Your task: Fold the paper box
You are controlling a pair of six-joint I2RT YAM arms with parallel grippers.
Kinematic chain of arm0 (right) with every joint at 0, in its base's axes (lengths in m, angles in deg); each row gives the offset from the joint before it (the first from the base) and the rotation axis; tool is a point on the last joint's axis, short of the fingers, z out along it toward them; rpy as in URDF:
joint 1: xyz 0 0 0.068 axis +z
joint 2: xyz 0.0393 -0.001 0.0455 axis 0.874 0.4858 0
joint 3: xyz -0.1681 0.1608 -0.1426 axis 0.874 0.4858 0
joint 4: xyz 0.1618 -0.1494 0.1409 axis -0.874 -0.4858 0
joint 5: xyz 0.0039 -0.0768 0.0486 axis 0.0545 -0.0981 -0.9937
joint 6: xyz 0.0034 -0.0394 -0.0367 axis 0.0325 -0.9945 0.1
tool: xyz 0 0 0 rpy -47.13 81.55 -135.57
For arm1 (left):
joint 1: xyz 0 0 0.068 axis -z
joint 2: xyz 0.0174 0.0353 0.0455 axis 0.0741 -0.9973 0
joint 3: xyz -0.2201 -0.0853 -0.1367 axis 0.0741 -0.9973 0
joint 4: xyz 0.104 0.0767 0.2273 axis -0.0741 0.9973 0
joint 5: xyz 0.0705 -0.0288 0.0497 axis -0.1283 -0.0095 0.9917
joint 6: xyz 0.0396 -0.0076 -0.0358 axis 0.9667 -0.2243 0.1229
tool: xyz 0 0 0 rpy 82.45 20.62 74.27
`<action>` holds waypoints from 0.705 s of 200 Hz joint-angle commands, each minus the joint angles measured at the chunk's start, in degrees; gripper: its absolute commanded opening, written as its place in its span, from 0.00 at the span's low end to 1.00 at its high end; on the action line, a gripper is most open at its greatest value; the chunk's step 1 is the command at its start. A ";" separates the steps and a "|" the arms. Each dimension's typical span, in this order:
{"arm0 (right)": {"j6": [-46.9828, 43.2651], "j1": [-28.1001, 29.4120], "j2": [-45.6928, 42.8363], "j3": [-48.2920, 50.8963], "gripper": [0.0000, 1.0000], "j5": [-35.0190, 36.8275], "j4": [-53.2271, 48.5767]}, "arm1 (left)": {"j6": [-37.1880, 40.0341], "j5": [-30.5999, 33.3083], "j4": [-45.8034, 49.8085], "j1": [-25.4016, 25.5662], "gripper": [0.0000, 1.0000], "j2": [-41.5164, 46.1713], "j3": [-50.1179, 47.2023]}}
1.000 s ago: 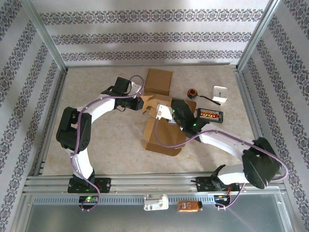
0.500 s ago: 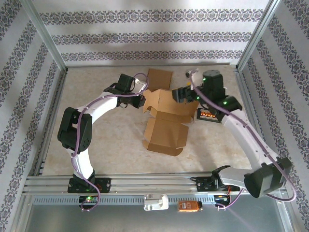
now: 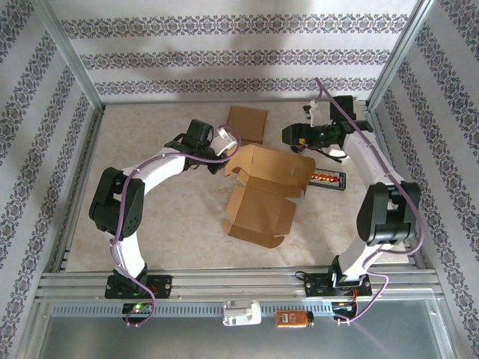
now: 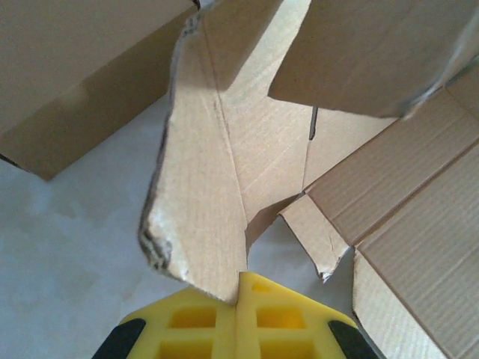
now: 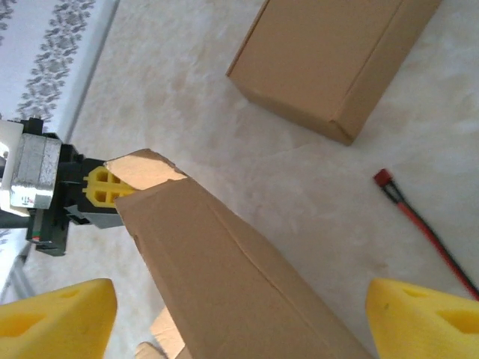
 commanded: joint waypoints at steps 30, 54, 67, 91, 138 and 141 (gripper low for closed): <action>3.07 2.19 2.76 2.91 0.69 -8.63 0.76 | 6.06 0.84 -6.85 0.59 0.00 1.88 -1.65; 4.42 2.49 0.30 8.09 0.61 -6.82 3.91 | 5.34 0.56 -8.54 0.58 0.00 1.61 -1.29; 4.85 2.57 -1.14 10.58 0.58 -6.09 5.52 | 4.90 0.02 -9.22 0.61 0.00 1.52 -1.07; 4.59 3.05 -3.03 13.78 0.53 -3.38 6.79 | 4.03 -1.32 -9.19 0.68 0.00 1.43 -0.44; 5.35 4.69 -3.74 15.47 0.50 -0.19 8.04 | -4.14 -5.97 -6.99 1.02 0.00 1.63 2.08; 5.42 4.84 -3.64 15.43 0.50 -0.06 8.13 | -5.13 -6.21 -6.97 1.06 0.00 1.59 2.24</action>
